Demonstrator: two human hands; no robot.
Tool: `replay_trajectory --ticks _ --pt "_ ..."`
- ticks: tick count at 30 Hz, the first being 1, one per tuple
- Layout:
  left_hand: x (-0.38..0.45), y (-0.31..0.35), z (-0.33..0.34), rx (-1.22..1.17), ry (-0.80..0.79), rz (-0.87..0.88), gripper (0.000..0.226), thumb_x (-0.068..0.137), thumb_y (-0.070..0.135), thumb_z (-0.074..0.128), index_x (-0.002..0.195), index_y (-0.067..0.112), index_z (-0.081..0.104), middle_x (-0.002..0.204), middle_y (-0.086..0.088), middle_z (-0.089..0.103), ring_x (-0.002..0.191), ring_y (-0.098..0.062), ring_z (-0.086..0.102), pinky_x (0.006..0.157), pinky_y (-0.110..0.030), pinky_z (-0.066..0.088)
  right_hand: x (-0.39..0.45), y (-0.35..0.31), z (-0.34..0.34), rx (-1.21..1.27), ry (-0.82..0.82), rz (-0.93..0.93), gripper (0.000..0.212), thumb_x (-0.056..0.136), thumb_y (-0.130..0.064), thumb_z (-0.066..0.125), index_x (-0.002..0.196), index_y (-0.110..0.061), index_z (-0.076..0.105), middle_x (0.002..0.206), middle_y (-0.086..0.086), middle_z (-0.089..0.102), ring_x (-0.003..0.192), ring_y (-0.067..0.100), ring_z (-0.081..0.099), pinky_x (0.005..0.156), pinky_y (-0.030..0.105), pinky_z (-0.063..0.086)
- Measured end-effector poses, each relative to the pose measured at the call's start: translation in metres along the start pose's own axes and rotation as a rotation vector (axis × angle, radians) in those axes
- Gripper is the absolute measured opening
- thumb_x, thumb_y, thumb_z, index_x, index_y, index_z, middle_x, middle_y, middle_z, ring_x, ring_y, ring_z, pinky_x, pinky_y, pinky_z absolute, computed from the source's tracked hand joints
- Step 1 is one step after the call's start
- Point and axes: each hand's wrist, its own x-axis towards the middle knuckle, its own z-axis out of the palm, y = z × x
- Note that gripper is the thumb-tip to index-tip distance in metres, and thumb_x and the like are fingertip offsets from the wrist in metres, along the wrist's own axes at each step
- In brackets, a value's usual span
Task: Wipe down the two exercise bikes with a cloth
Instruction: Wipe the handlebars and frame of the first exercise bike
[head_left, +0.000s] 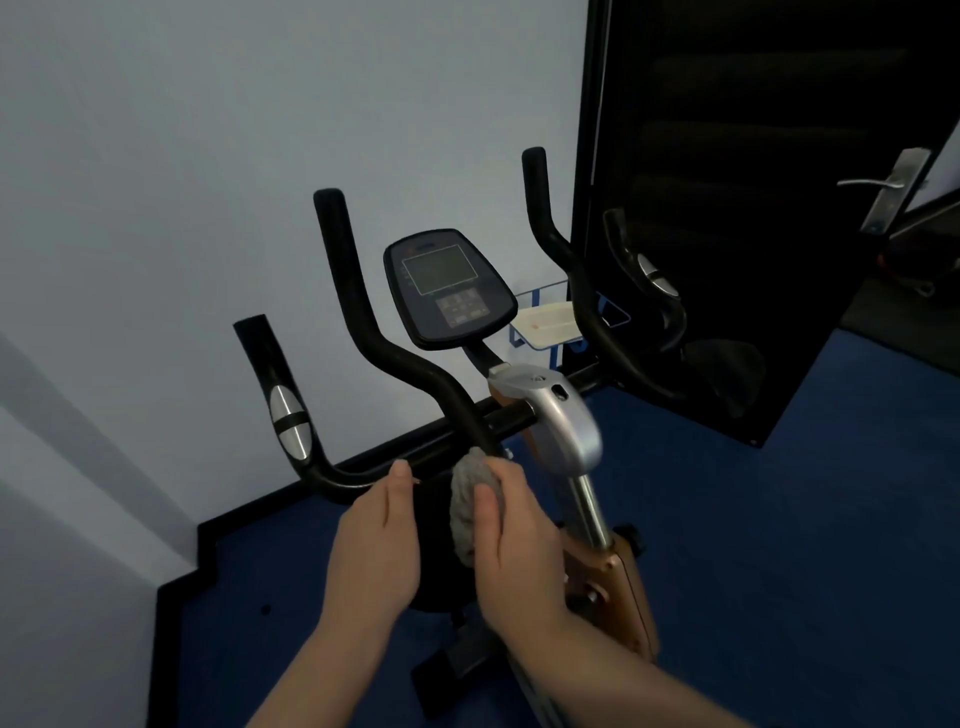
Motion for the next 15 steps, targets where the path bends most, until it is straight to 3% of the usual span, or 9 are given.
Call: replay_trajectory --ticks 4,9,11,13,15 --pt "0.001 0.001 0.001 -0.010 0.005 -0.005 0.055 0.099 0.054 0.026 0.087 0.022 0.070 0.078 0.001 0.070 0.074 -0.013 0.065 0.073 -0.038 0.053 0.020 0.001 -0.006 -0.220 -0.115 -0.107 0.025 0.101 -0.049 0.021 0.105 -0.037 0.044 0.091 -0.011 0.061 0.080 0.011 0.060 0.068 0.036 0.049" --pt "0.000 0.003 0.000 -0.028 0.012 -0.010 0.051 0.099 0.054 0.027 0.088 0.027 0.069 0.081 0.005 0.070 0.078 -0.011 0.065 0.076 -0.036 0.053 -0.009 -0.003 -0.003 0.044 -0.051 0.042 0.051 0.092 -0.058 0.023 0.132 -0.035 0.044 0.119 -0.013 0.060 0.102 0.003 0.060 0.084 0.030 0.053" --pt "-0.001 0.003 0.000 -0.013 0.017 -0.001 0.053 0.100 0.052 0.028 0.082 0.024 0.070 0.076 0.002 0.071 0.074 -0.013 0.066 0.071 -0.037 0.053 0.002 0.000 -0.010 -0.117 -0.118 -0.052 0.037 0.096 -0.057 0.022 0.122 -0.038 0.040 0.105 -0.010 0.062 0.089 0.010 0.063 0.074 0.037 0.053" --pt "0.000 0.003 0.000 0.001 0.017 0.011 0.058 0.101 0.050 0.029 0.081 0.014 0.069 0.075 -0.004 0.070 0.071 -0.019 0.065 0.070 -0.042 0.052 0.028 -0.005 -0.019 -0.254 -0.237 -0.107 0.016 0.101 -0.050 0.030 0.108 -0.038 0.039 0.090 -0.009 0.061 0.080 0.014 0.061 0.067 0.035 0.048" --pt "0.002 0.002 0.000 0.015 0.039 0.021 0.058 0.102 0.048 0.029 0.079 0.011 0.068 0.074 -0.006 0.069 0.072 -0.019 0.064 0.072 -0.043 0.051 0.056 -0.016 -0.028 -0.209 -0.219 -0.069 0.007 0.101 -0.041 0.040 0.099 -0.035 0.043 0.080 -0.010 0.058 0.077 0.014 0.059 0.067 0.033 0.047"
